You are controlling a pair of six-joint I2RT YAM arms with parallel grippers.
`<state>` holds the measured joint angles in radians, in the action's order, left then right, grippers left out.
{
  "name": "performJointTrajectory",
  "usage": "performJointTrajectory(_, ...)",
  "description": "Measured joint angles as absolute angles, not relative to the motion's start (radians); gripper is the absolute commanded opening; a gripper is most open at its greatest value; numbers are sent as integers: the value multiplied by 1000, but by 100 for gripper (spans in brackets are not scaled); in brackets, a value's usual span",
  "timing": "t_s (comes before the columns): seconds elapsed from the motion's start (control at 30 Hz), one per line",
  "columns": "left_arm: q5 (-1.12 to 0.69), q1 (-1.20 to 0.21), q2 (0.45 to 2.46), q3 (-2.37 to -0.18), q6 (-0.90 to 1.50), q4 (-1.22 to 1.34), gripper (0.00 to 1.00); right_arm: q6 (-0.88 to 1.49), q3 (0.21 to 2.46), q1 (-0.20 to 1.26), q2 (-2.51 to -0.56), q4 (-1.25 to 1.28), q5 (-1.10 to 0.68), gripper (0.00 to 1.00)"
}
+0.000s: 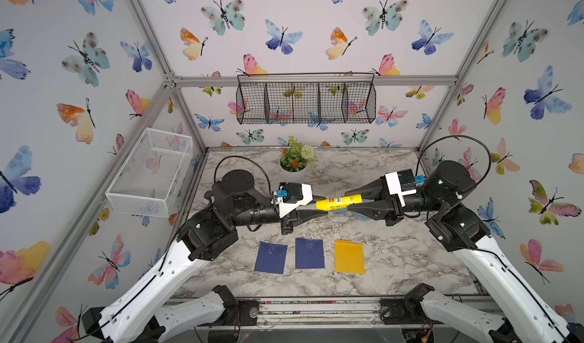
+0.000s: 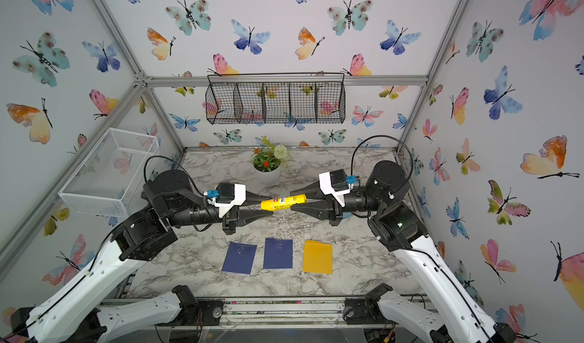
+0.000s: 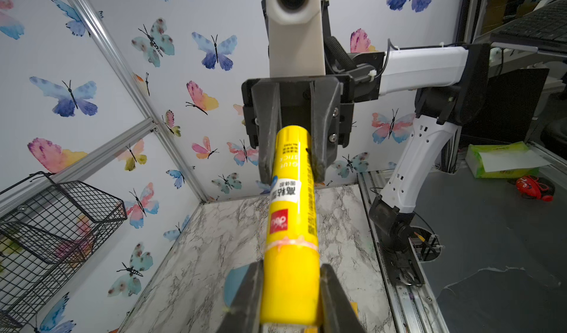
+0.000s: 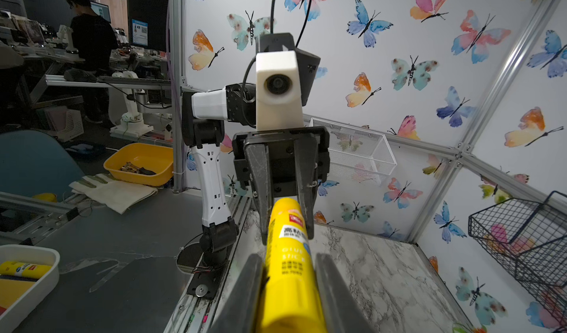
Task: Seal the envelope with a glue stick
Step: Open the lid of the glue stick.
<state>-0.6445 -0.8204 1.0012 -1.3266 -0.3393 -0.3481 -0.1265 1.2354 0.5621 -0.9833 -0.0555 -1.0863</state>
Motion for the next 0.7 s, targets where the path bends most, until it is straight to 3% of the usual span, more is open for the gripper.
performJointTrajectory(0.7, -775, -710, 965, -1283, -321, -367, 0, -229, 1235, 582, -981, -126, -1024, 5)
